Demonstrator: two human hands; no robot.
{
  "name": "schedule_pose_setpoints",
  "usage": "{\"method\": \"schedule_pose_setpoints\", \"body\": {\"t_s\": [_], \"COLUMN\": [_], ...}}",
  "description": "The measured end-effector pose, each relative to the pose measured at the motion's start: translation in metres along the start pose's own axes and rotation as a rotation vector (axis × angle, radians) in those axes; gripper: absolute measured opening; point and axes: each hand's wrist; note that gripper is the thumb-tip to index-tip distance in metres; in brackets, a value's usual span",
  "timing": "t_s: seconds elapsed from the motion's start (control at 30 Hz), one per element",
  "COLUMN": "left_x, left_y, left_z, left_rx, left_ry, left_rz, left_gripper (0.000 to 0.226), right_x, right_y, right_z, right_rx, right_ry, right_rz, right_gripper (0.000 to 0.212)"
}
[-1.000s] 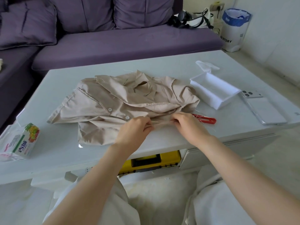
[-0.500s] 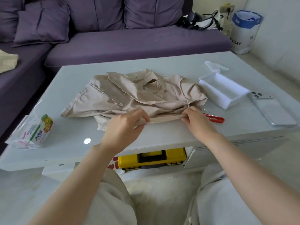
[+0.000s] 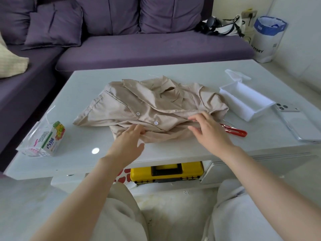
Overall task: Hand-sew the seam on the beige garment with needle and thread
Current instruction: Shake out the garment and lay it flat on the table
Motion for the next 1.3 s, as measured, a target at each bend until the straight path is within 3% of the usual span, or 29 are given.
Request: {"method": "schedule_pose_setpoints", "body": {"t_s": [0.13,0.3,0.43,0.57,0.63,0.7,0.8,0.9,1.0,1.1,1.2,1.3], "left_x": [0.006,0.006,0.005,0.001,0.001,0.004,0.015,0.025,0.035,0.04,0.036,0.023], "left_y": [-0.006,0.0,0.002,0.008,0.011,0.014,0.003,-0.01,-0.014,-0.017,-0.008,0.003], "left_z": [-0.008,-0.002,0.001,0.002,0.007,0.014,0.019,0.026,0.029,0.03,0.041,0.058], "left_rx": [0.169,0.227,0.27,0.254,0.135,0.016,0.137,0.326,0.372,0.289,0.142,0.088], "left_ry": [0.008,0.104,0.21,0.28,0.199,0.045,-0.133,-0.19,-0.249,-0.344,-0.435,-0.613], "left_rz": [-0.111,-0.048,-0.028,-0.005,0.21,0.413,0.328,0.19,0.171,0.241,0.342,0.479], "left_gripper": [0.037,0.03,0.028,0.021,0.038,0.047,0.072,0.089,0.057,0.014,0.018,0.011], "right_x": [0.023,0.073,0.095,0.084,0.064,0.042,0.021,0.017,0.016,0.017,0.019,0.019], "right_y": [-0.002,-0.017,-0.015,-0.001,0.002,-0.005,-0.021,-0.025,-0.019,-0.018,-0.014,-0.01], "right_z": [-0.023,-0.036,-0.035,-0.049,-0.057,-0.056,-0.041,-0.032,-0.025,-0.006,0.015,0.035], "right_rx": [-0.035,-0.009,-0.014,-0.01,-0.007,-0.053,-0.127,-0.159,-0.174,-0.202,-0.207,-0.047], "right_ry": [0.141,-0.049,-0.131,0.093,0.293,0.448,0.506,0.5,0.467,0.278,0.037,-0.121], "right_rz": [0.042,-0.06,-0.149,0.222,0.266,0.136,-0.022,-0.051,-0.032,-0.022,-0.041,-0.073], "right_gripper": [0.03,0.038,0.017,0.017,0.018,0.02,0.013,0.015,0.023,0.023,0.032,0.032]}}
Point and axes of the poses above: each hand's wrist, its own x-axis towards the middle knuckle, its own y-axis out of the back of the hand, z = x × y, and after that the axes turned 12 degrees about -z, right-handed
